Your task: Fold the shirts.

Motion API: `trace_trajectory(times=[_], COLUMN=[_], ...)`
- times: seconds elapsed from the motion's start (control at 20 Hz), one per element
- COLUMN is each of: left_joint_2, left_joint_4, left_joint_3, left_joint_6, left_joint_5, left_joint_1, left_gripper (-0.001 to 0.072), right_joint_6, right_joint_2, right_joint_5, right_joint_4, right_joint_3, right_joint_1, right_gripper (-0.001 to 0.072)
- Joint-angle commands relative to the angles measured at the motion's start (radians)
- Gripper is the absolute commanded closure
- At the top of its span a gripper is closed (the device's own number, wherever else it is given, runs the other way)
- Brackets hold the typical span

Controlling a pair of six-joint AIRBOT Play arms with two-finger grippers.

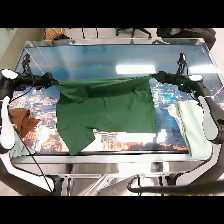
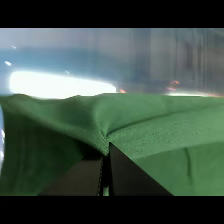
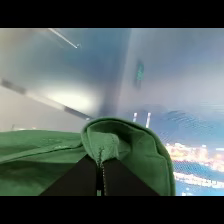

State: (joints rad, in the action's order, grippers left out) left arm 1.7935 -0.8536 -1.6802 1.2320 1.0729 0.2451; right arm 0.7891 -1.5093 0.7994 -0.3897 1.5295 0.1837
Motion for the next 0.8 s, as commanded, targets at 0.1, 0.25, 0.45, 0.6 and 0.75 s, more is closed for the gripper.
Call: trace_trajectory(times=[0.1,0.25,0.45,0.6,0.75], left_joint_2=[0.168,0.209,0.229,0.229,0.228], left_joint_4=[-0.020,-0.024,-0.072,-0.069,-0.069], left_joint_3=[-0.163,-0.173,-0.173,-0.173,-0.174], left_joint_6=[-0.001,-0.002,-0.002,-0.002,-0.001], left_joint_5=[0.107,0.113,0.109,0.113,0.142], left_joint_1=[0.003,0.001,-0.001,-0.015,-0.038], left_gripper=[0.0693,0.0693,0.0693,0.0689,0.0665], right_joint_6=[0.156,0.164,0.161,0.161,0.161], right_joint_2=[-0.040,-0.039,-0.039,-0.039,-0.036], right_joint_5=[0.130,0.126,0.095,0.091,0.107], right_joint_4=[-0.211,-0.228,-0.229,-0.227,-0.223], right_joint_3=[0.012,-0.067,-0.120,-0.120,-0.119], right_joint_1=[0.014,0.003,-0.013,-0.027,-0.038], right_gripper=[0.0697,0.0696,0.0696,0.0695,0.0682])
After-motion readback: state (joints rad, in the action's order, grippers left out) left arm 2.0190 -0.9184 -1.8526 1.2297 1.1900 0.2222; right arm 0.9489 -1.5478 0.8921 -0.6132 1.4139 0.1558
